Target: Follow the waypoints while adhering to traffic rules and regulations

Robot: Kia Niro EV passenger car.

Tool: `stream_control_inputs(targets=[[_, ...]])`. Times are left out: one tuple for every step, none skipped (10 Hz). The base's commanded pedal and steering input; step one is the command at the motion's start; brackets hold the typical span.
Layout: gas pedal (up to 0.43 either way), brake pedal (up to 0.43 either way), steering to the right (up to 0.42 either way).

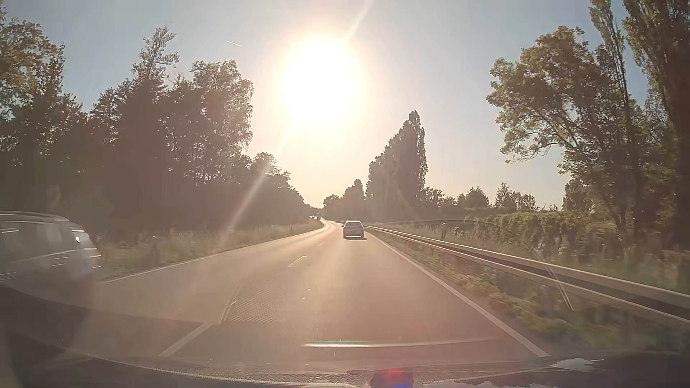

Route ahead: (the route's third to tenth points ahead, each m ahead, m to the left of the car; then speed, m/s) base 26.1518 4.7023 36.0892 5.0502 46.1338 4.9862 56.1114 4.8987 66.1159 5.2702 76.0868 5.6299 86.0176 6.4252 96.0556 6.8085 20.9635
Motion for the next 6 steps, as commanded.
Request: stream_control_inputs(targets=[[0.15, 0.0, -0.003], [0.15, 0.0, -0.003], [0.15, 0.0, -0.003], [0.15, 0.0, -0.003], [0.15, 0.0, -0.003], [0.15, 0.0, -0.003]])
